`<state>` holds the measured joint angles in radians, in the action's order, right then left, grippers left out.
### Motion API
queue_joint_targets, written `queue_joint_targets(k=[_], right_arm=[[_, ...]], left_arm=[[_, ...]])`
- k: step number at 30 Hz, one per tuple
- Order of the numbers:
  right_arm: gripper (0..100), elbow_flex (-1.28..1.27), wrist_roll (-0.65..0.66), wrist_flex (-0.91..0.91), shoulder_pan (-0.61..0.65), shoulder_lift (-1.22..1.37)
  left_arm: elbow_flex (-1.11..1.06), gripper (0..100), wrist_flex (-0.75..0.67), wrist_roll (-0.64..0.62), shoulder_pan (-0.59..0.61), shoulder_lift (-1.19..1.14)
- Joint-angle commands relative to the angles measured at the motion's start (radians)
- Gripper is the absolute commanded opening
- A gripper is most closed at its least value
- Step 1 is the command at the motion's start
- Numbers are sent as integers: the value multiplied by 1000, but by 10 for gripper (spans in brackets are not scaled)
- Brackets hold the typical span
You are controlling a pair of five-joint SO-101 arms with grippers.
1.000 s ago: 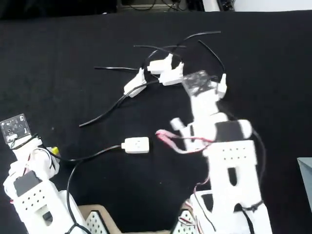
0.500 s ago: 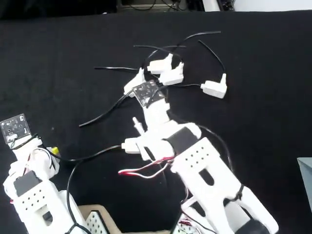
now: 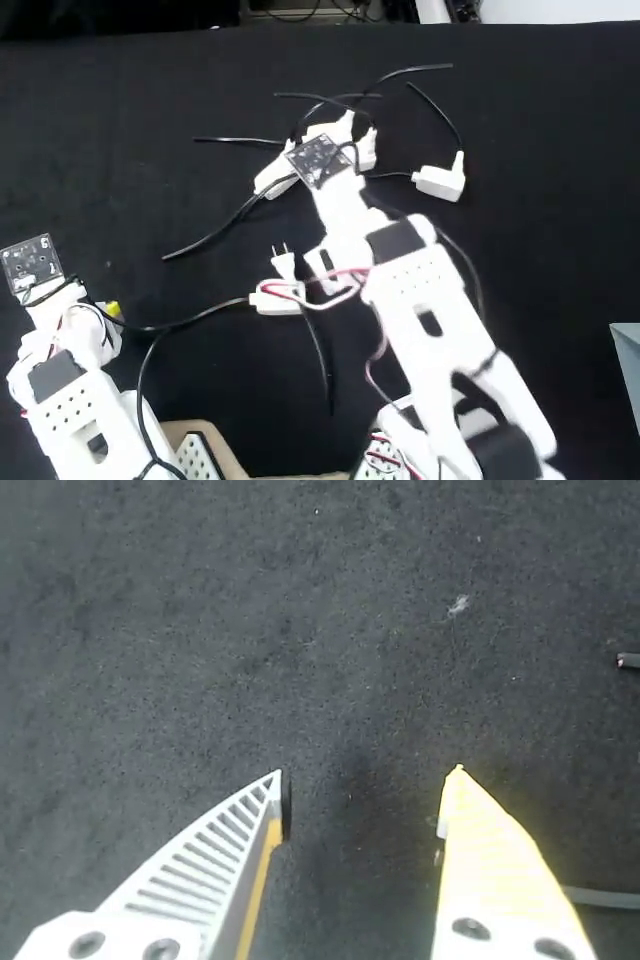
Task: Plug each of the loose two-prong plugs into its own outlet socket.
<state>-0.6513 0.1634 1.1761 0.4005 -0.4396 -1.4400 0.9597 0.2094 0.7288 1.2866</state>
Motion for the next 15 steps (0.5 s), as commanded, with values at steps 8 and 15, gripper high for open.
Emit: queue_joint_targets(k=[8,15], right_arm=[[248,82,-204,-224,124,268],[248,90,-232,-407,144,432]], left_arm=[[10,257,-20,3,-13,11],[10,257,-20,3,-13,11]])
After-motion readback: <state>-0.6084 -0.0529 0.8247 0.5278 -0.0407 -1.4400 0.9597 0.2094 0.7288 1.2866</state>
